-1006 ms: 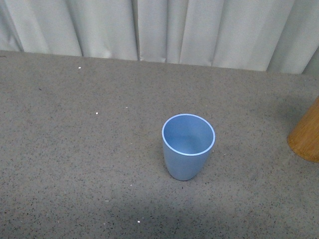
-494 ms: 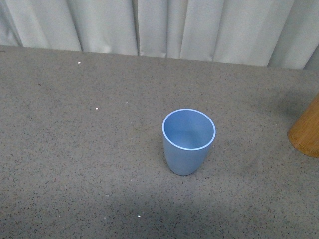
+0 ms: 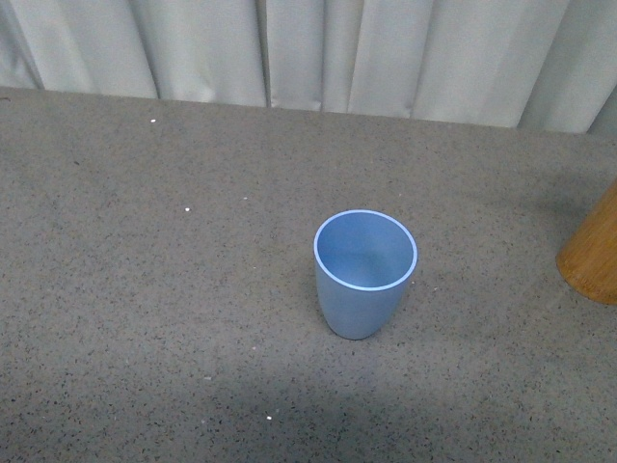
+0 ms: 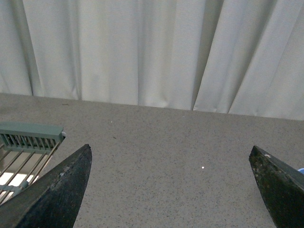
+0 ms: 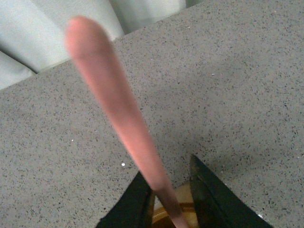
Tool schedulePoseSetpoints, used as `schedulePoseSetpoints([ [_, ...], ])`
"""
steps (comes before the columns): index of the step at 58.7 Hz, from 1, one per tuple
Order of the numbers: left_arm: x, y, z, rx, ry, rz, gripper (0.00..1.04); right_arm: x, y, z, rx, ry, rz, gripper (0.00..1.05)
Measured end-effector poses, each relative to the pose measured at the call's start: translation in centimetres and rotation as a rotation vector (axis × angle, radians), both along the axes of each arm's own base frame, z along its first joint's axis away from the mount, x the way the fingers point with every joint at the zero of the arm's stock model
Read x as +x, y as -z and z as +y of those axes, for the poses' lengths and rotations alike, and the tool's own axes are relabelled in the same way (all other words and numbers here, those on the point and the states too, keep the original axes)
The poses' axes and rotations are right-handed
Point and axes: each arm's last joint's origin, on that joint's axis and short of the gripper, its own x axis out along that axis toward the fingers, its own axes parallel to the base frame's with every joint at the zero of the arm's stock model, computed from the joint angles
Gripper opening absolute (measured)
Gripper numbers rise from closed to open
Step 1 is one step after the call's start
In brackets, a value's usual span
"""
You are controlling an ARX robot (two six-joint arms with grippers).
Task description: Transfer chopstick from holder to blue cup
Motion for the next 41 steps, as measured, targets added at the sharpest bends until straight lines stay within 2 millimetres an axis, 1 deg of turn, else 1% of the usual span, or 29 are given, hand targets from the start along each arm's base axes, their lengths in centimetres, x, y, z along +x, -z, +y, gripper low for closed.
schedulePoseSetpoints([
  [2, 0.0, 0.0, 0.0, 0.000, 0.000, 0.000, 0.98, 0.0, 0.0, 0.0, -0.009, 0.002, -0.003, 0.05],
  [4, 0.0, 0.0, 0.0, 0.000, 0.000, 0.000, 0.98, 0.0, -0.1, 0.0, -0.007, 0.001, -0.006, 0.03],
  [11, 0.0, 0.0, 0.0, 0.000, 0.000, 0.000, 0.98, -0.1, -0.4, 0.1, 0.000, 0.005, -0.038, 0.03],
  [18, 0.0, 0.0, 0.0, 0.000, 0.000, 0.000, 0.98, -0.5, -1.4, 0.2, 0.000, 0.001, -0.069, 0.03],
  [30, 0.0, 0.0, 0.0, 0.000, 0.000, 0.000, 0.98, -1.4, -3.9, 0.4, -0.018, -0.009, -0.134, 0.03],
  [41, 0.0, 0.0, 0.0, 0.000, 0.000, 0.000, 0.98, -3.0, -7.3, 0.7, -0.054, -0.026, -0.229, 0.03],
])
